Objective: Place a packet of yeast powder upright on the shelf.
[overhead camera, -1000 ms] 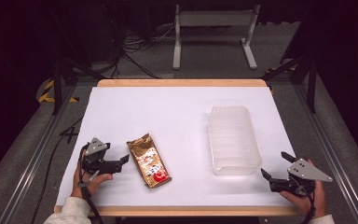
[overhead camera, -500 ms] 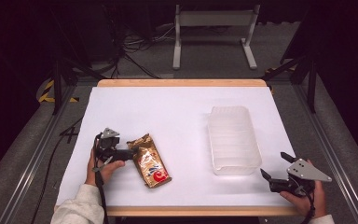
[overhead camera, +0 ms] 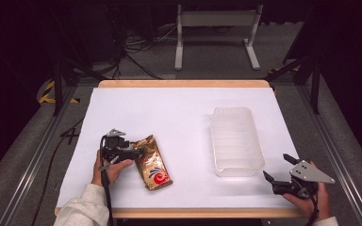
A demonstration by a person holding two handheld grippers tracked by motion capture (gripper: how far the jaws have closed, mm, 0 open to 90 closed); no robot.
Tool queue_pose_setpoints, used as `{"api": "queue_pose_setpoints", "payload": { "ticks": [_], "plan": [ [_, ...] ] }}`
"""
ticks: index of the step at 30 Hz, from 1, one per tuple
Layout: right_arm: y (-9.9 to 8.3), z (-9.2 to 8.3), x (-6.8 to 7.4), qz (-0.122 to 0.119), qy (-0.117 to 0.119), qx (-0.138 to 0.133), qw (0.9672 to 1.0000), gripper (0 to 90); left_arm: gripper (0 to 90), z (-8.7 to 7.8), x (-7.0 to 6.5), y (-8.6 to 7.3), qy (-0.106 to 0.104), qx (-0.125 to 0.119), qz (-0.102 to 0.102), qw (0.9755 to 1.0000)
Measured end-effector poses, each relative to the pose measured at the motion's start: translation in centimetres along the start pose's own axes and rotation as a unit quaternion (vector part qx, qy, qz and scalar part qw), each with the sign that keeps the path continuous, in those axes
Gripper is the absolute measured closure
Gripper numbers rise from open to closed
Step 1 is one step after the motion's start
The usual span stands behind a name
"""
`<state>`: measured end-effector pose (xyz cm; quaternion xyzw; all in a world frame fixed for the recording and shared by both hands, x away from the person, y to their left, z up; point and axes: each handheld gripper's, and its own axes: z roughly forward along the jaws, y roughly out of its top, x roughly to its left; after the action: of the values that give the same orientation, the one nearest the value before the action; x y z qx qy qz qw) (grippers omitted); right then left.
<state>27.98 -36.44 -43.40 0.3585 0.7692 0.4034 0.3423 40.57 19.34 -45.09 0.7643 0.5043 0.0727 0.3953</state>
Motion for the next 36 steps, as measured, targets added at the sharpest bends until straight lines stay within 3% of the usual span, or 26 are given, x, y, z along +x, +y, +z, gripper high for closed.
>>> {"api": "queue_pose_setpoints", "payload": {
  "ticks": [3, 5, 8, 10, 12, 13, 15, 19, 25, 30, 36],
  "plan": [
    [0.0, 0.0, 0.0, 0.0, 0.0, 0.001, 1.0, 9.5, 27.7, 0.0, 0.0, 0.0, -0.012, 0.002, 0.001, 0.9999],
    [0.0, 0.0, 0.0, -0.001, 0.001, 0.001, 1.0, 9.5, 38.8, -0.2, 0.0, 0.0, -0.029, 0.007, -0.004, 0.9995],
    [0.0, 0.0, 0.0, 0.0, -0.004, 0.002, 1.0, 9.5, 55.2, -0.3, -0.1, 0.0, -0.044, 0.009, 0.009, 0.9989],
    [0.0, 0.0, 0.0, 0.001, -0.006, 0.002, 1.0, 9.5, 56.7, -0.4, -0.1, 0.0, -0.038, 0.011, 0.011, 0.9992],
    [0.0, 0.0, 0.0, 0.0, -0.004, 0.003, 1.0, 9.6, 73.6, -0.5, 0.0, 0.0, -0.026, 0.012, 0.019, 0.9994],
    [0.0, 0.0, 0.0, 0.0, -0.004, 0.003, 1.0, 9.6, 73.6, -0.5, 0.0, 0.0, -0.029, 0.012, 0.011, 0.9995],
    [0.0, 0.1, 0.0, 0.0, -0.004, 0.002, 1.0, 9.6, 79.2, -0.5, 0.1, -0.1, -0.025, 0.015, 0.021, 0.9994],
    [0.0, 0.1, 0.0, -0.001, -0.003, 0.004, 1.0, 9.5, 83.3, -0.6, -0.1, 0.0, -0.02, 0.01, 0.029, 0.9993],
    [0.0, 0.0, 0.0, 0.0, -0.004, 0.003, 1.0, 9.6, 86.4, -1.6, -0.3, 0.0, -0.021, -0.017, 0.044, 0.9986],
    [0.0, -0.1, -0.1, 0.001, -0.005, 0.001, 1.0, 9.7, 86.8, -3.0, -0.8, 0.0, -0.023, -0.046, 0.071, 0.9961],
    [0.0, -0.1, -0.1, 0.0, -0.005, 0.0, 1.0, 9.7, 87.1, -5.0, -1.6, 0.1, -0.028, -0.097, 0.085, 0.9913]
  ]
}}
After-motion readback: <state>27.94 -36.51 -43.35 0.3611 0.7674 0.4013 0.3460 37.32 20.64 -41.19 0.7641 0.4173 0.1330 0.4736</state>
